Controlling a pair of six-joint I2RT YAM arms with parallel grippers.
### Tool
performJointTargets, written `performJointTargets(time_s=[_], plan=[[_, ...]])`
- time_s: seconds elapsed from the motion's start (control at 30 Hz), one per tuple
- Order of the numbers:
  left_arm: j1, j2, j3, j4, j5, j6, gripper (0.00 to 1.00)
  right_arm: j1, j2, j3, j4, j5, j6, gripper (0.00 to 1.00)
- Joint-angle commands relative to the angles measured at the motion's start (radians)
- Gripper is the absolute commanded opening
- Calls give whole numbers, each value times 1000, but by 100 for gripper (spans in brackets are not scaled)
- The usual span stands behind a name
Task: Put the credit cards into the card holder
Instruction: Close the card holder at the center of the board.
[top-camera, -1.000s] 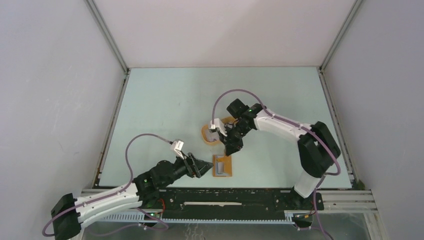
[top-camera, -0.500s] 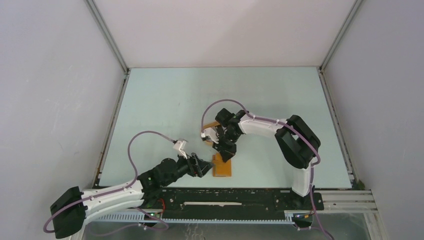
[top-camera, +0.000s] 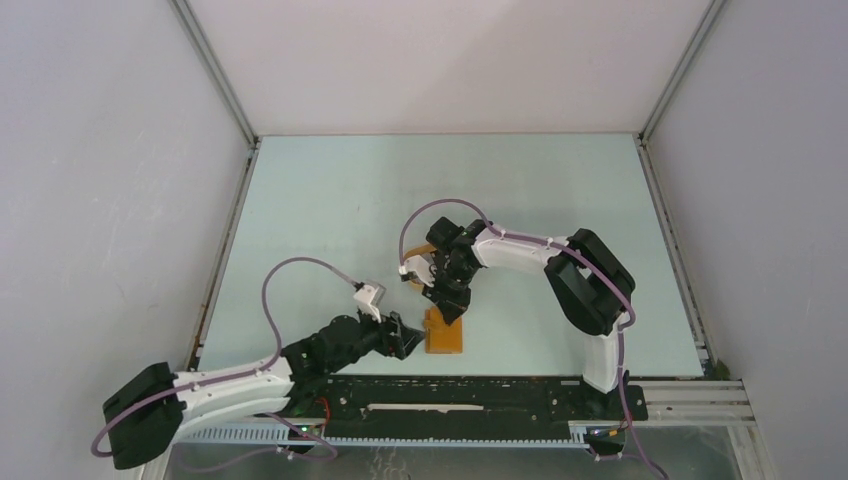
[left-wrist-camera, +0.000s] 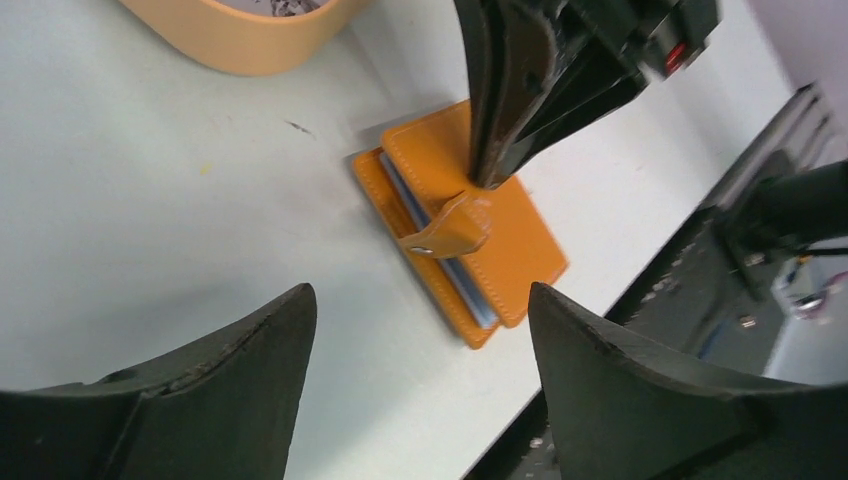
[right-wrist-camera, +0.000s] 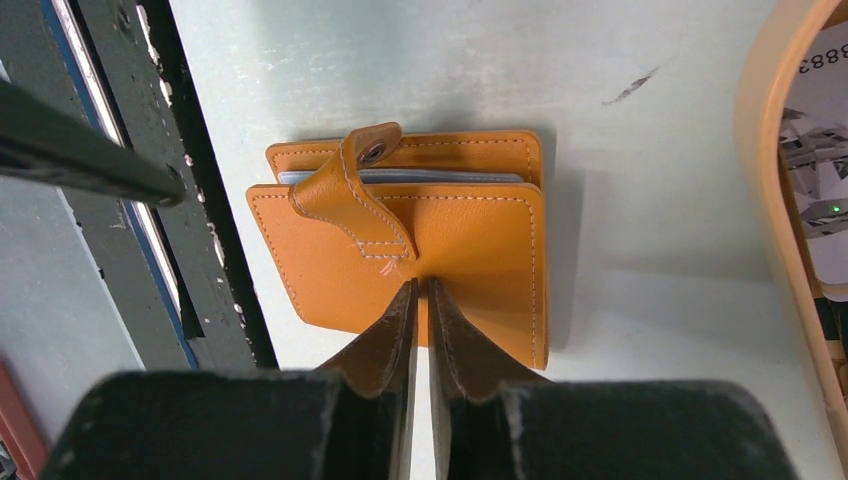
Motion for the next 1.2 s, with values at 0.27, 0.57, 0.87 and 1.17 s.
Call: performJointTargets(time_s=[0.27, 0.57, 0.87, 1.17], plan=[[32, 264, 98, 219, 141, 358, 75, 3, 36, 21, 2, 49, -19, 16], [35, 405, 166, 256, 194, 430, 57, 3, 41, 27, -9, 35, -24, 16], [37, 433, 201, 158, 99, 385, 22, 2, 42, 28, -17, 40, -27, 16], [37, 376, 260, -91, 31, 341, 17, 2, 50, 34, -24, 54, -25, 16]])
